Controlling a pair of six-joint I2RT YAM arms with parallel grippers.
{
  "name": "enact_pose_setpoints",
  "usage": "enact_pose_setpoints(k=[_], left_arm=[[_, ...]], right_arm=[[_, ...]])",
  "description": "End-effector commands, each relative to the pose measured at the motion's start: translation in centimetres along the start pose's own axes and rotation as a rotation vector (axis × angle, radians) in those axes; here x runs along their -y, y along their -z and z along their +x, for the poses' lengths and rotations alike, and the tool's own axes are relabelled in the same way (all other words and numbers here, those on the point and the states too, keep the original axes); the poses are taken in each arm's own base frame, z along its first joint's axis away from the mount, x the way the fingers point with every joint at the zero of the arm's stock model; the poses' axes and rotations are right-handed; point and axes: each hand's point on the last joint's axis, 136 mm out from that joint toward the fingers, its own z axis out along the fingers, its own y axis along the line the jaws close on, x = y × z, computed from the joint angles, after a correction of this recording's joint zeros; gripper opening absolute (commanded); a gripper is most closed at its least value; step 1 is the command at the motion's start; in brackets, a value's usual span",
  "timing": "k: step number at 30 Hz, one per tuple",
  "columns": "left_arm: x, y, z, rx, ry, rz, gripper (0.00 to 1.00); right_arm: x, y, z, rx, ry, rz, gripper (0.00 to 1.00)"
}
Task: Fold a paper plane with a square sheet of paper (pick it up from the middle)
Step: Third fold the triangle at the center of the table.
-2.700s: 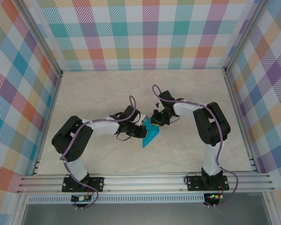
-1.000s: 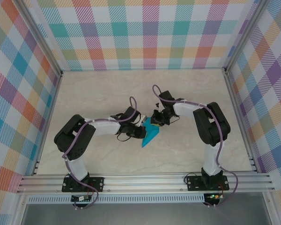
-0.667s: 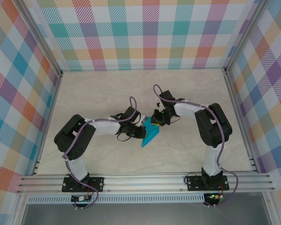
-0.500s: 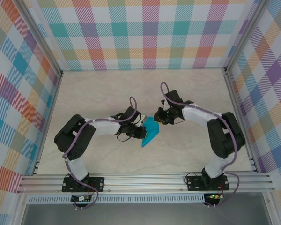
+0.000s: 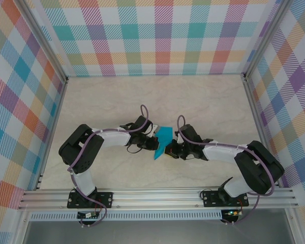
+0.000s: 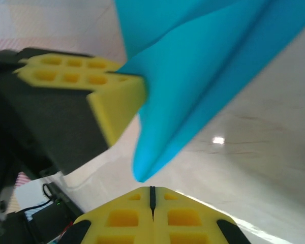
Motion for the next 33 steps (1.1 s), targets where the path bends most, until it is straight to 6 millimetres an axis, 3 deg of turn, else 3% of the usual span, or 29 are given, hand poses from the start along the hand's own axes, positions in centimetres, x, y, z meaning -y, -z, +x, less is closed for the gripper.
enact_pose_setpoints(k=[1,9,18,33], left_arm=[[-1.2,-0.4,1.3,-0.037,0.028,-0.013,0.02],[-1.2,-0.4,1.5,-0.042,0.028,-0.012,0.02],[-1.2,-0.4,1.8,-0.047,0.029,-0.006,0.02],[-1.2,-0.4,2.1,-0.057,0.029,-0.007,0.02]], right_arm=[[-2.2,-1.0,-0.4,0.028,0.0,-0.075,0.0],[-3.2,-3.0,0.6,-0.007,0.008,-0.081,0.0],[-3.2,-3.5,0.8,-0.018,0.007,-0.077,0.0],[0.0,-4.1,1.6,-0.043,-0.032,0.03,0.0]])
